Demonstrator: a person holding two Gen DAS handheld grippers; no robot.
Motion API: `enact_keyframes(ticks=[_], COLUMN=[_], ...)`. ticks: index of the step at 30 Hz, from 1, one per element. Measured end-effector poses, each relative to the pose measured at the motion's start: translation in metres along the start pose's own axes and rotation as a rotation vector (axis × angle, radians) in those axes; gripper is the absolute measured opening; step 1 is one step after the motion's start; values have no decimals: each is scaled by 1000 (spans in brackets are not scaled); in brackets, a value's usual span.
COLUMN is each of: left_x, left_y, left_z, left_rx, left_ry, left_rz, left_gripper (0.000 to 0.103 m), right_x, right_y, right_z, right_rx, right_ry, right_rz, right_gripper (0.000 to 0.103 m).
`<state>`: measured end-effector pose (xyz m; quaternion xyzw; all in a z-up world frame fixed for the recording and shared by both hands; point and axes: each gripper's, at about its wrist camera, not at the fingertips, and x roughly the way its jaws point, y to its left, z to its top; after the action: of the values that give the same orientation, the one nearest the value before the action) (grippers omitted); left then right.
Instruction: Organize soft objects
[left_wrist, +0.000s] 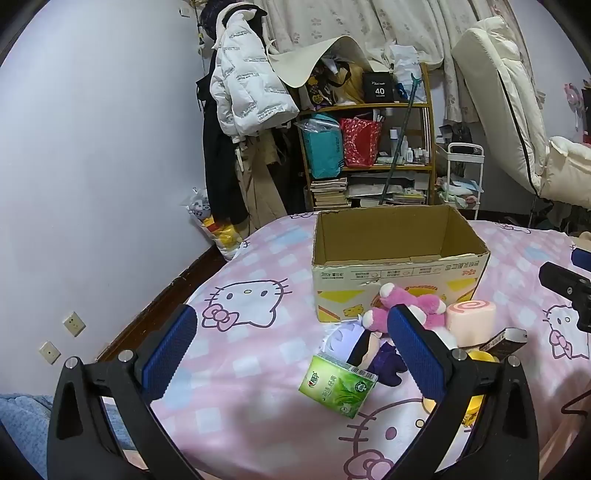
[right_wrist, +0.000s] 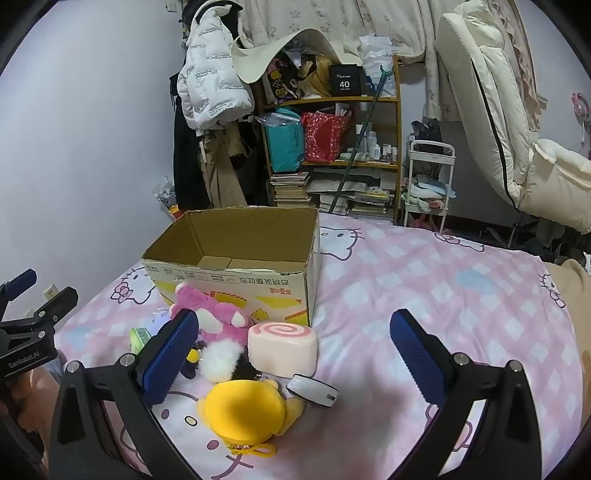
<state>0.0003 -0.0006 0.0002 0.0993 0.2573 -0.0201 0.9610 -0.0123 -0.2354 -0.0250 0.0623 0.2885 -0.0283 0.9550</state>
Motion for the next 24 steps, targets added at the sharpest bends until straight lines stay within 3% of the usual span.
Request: enact_keyframes(ticks=[24], left_x=[-2], left_y=[-1], left_z=[-1], left_rx=[-1], left_ry=[-4], left_rz=[3], left_gripper=[101], right_x=[1], right_y=[3], right_z=[2], right_rx=[-5], right_ry=[-1], right_rz=[6], right_gripper=[103])
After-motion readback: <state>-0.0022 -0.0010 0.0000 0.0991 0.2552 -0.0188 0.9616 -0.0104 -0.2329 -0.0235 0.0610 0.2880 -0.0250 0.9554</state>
